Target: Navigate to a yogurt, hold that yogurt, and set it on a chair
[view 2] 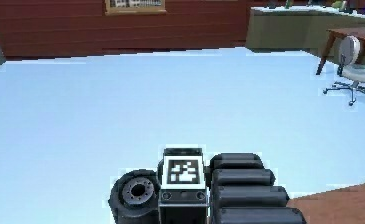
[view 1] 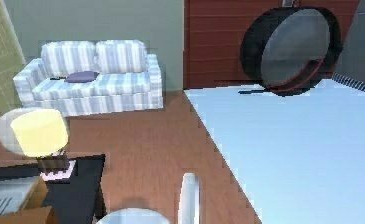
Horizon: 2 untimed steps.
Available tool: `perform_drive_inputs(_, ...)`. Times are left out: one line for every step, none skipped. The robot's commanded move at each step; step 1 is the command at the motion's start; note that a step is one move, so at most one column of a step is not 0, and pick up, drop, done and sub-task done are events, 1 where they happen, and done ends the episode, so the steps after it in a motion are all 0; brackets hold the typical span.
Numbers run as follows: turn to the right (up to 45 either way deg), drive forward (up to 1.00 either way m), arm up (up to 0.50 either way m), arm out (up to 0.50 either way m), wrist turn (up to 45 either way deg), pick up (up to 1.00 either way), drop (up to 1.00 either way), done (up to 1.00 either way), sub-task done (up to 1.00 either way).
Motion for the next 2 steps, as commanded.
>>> perform_drive_inputs(-45.0,0.00,0.00,0.00,0.0,0.00,0.00,0.00,0.00)
perform_drive_inputs(-45.0,0.00,0.00,0.00,0.0,0.00,0.00,0.00,0.00)
